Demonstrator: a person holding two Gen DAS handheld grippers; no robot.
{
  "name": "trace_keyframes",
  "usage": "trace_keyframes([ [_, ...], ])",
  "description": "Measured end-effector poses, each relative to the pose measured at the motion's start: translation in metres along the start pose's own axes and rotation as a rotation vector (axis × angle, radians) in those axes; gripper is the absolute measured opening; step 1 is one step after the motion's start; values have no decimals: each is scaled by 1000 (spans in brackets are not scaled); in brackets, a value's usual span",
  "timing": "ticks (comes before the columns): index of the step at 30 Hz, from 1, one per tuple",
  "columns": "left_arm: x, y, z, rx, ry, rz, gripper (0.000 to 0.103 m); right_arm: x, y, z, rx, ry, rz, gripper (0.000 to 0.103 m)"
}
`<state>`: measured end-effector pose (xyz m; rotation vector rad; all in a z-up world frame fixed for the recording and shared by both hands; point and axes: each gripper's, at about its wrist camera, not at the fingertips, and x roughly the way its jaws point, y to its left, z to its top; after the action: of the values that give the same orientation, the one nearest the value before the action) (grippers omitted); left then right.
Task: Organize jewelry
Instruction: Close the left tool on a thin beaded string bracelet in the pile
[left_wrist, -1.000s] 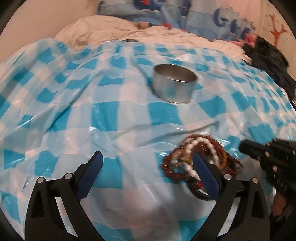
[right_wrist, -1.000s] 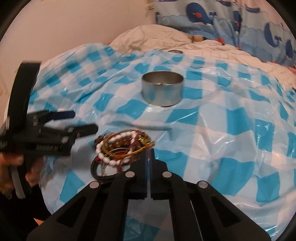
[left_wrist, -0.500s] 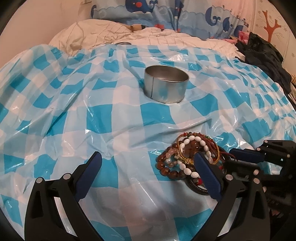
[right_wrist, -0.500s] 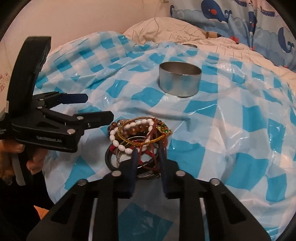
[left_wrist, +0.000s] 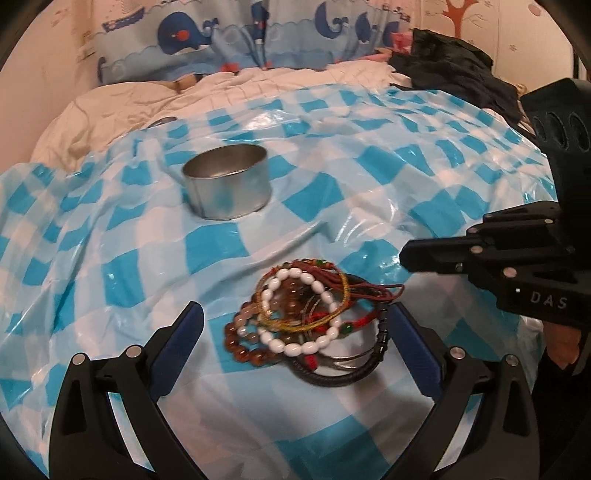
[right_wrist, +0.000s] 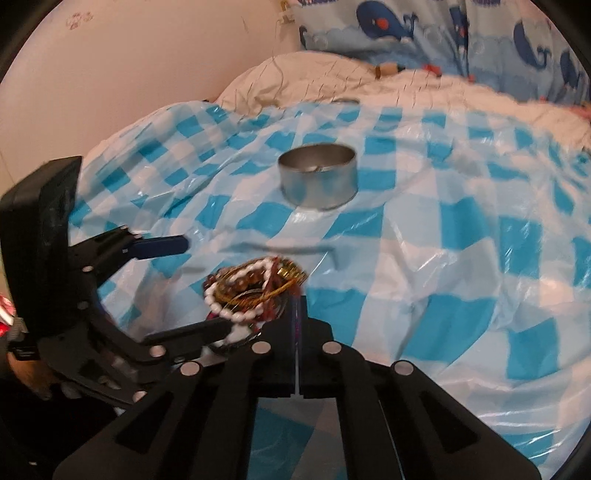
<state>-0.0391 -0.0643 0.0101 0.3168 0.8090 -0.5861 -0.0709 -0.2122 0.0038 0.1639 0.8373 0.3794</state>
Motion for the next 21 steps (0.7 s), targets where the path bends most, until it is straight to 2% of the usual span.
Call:
trace_keyframes([
  [1,3,0,0,8,4,-5,92,1,0,-2,-2,12,7,2],
  [2,5,0,0,15,10,-8,80,1,0,-3,-5,15,5,7],
  [3,10,0,0,16,29,-6,70,1,1,-4,-7,13,1,36],
  [4,12,2,-1,10,42,-4,66,-2,1,-4,0,-5,-4,50],
  [5,14,5,-2,5,46,-22,54,-4,2,-4,1,-19,-2,56],
  [6,15,8,-3,-7,40,-55,42,-5,2,-4,-5,-25,3,56],
  [10,16,11,-4,-4,41,-91,22,-3,3,-4,-14,-13,5,56],
  [14,10,11,-2,11,25,-70,3,2,13,-6,-70,-8,-1,56],
  [17,1,20,1,-34,-2,-102,3,10,23,-8,-126,-9,-18,55],
  [20,-9,30,4,-96,-42,-136,3,21,23,-10,-139,36,-17,36],
  [21,-11,33,5,-111,-53,-141,3,21,23,-11,-134,36,-8,25],
])
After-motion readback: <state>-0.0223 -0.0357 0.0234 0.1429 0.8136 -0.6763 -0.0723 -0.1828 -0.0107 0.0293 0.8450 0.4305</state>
